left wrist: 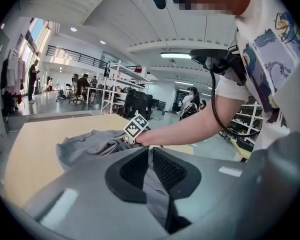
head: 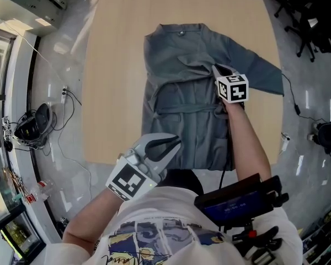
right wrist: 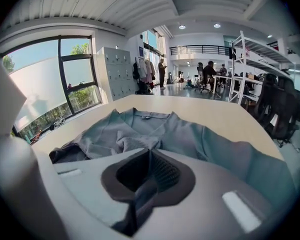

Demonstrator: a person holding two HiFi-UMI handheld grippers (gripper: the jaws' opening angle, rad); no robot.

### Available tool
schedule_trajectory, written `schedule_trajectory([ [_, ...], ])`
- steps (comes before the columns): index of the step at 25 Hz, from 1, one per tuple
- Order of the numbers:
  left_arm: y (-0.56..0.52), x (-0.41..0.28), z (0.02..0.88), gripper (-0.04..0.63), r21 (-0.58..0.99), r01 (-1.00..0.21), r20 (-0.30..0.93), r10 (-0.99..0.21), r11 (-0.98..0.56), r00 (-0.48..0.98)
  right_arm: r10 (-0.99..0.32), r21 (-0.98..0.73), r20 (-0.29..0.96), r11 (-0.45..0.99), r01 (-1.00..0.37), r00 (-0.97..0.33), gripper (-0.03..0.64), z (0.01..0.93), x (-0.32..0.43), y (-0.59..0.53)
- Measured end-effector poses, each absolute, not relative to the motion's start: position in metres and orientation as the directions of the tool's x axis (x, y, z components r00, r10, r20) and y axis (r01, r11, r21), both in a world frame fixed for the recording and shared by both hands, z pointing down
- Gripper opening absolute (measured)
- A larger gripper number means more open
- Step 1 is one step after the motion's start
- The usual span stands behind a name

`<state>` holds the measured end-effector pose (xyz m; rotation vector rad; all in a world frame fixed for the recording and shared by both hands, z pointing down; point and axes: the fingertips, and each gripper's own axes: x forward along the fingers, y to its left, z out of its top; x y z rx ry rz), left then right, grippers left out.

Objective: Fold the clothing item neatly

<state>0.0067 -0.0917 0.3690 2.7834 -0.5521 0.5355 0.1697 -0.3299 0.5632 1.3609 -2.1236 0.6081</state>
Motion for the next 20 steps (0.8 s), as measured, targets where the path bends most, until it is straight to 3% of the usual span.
schedule_trajectory([
  [10, -0.094, 0.016, 0.369, 0.037, 0.172, -0.425, 0.391, -0.334, -0.889, 0.858, -0.603, -0.114, 0.706, 0.419, -0.901, -0.370, 0.029, 0.591, 0.172, -0.318],
  [20, -0.074, 0.009, 0.351, 0.037, 0.134, -0.409, 0.346, -0.344, -0.903, 0.873, -0.662, -0.051, 0.683, 0.380, -0.923, -0.310, 0.046, 0.555, 0.189, -0.302],
])
